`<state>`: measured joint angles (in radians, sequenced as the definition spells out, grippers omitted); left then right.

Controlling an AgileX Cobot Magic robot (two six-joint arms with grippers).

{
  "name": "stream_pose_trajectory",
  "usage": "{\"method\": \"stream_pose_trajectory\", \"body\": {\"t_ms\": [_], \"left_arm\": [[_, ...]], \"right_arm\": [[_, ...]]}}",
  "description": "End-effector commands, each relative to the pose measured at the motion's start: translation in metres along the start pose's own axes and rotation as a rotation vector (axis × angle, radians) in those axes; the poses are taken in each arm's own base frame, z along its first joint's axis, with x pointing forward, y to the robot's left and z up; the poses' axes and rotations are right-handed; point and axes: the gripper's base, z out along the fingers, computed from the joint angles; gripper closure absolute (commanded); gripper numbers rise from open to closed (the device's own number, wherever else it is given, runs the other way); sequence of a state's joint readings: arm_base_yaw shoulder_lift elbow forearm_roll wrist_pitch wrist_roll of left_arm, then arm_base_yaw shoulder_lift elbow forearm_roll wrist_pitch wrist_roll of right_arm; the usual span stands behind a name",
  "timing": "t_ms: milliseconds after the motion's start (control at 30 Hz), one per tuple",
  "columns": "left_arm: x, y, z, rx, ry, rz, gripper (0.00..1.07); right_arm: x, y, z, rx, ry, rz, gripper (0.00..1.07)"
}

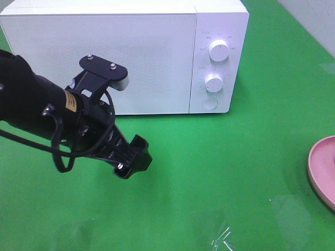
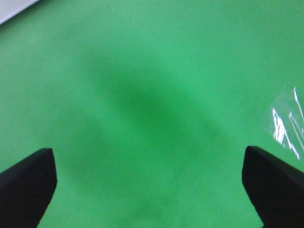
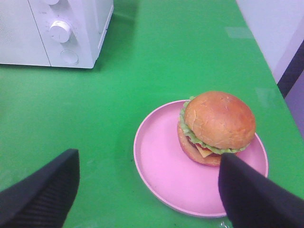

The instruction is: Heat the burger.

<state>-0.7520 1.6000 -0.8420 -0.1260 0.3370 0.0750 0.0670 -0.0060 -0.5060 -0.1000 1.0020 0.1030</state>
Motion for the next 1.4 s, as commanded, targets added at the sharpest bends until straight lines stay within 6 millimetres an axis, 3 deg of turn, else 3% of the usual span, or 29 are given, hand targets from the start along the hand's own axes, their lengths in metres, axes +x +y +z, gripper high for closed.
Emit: {"method": "stream_pose_trajectory", "body": {"t_ms": [33, 200, 267, 367, 400, 567, 633, 733, 767, 867, 900, 1033, 1233, 1400], "left_arm": [[0.011, 0.008, -0.015, -0.01, 0.129, -0.01, 0.08], [0.018, 0.034, -0.028, -0.043, 0.197, -0.133, 0.08], [0.026, 0.06, -0.047, -0.07, 0.239, -0.26, 0.08], [0.032, 0.075, -0.058, -0.088, 0.251, -0.328, 0.08], [0.038, 0.088, -0.072, -0.103, 0.268, -0.395, 0.08], [0.051, 0.102, -0.099, -0.125, 0.297, -0.485, 0.09], [0.059, 0.106, -0.119, -0.143, 0.292, -0.521, 0.09], [0.062, 0.104, -0.131, -0.161, 0.278, -0.518, 0.09], [0.065, 0.1, -0.145, -0.183, 0.252, -0.498, 0.09], [0.066, 0.097, -0.152, -0.193, 0.233, -0.49, 0.09], [0.073, 0.089, -0.168, -0.212, 0.173, -0.476, 0.09], [0.091, 0.079, -0.172, -0.228, 0.143, -0.473, 0.09], [0.138, 0.056, -0.176, -0.256, 0.091, -0.449, 0.09], [0.15, 0.051, -0.178, -0.277, 0.062, -0.435, 0.09]], "right_arm": [[0.002, 0.0, -0.003, 0.005, -0.023, -0.003, 0.31], [0.002, 0.0, -0.003, 0.005, -0.023, -0.003, 0.31], [0.002, 0.0, -0.003, 0.005, -0.023, -0.003, 0.31], [0.002, 0.0, -0.003, 0.005, -0.023, -0.003, 0.31], [0.002, 0.0, -0.003, 0.005, -0.023, -0.003, 0.31], [0.002, 0.0, -0.003, 0.005, -0.023, -0.003, 0.31], [0.002, 0.0, -0.003, 0.005, -0.023, -0.003, 0.31], [0.002, 0.0, -0.003, 0.005, -0.023, -0.003, 0.31], [0.002, 0.0, -0.003, 0.005, -0.023, -0.003, 0.31], [0.002, 0.0, -0.003, 0.005, -0.023, -0.003, 0.31], [0.002, 0.0, -0.003, 0.005, -0.023, -0.003, 0.31], [0.002, 0.0, -0.003, 0.005, -0.023, -0.003, 0.31], [0.002, 0.0, -0.003, 0.005, -0.023, -0.003, 0.31], [0.002, 0.0, -0.003, 0.005, -0.023, -0.003, 0.31]]}}
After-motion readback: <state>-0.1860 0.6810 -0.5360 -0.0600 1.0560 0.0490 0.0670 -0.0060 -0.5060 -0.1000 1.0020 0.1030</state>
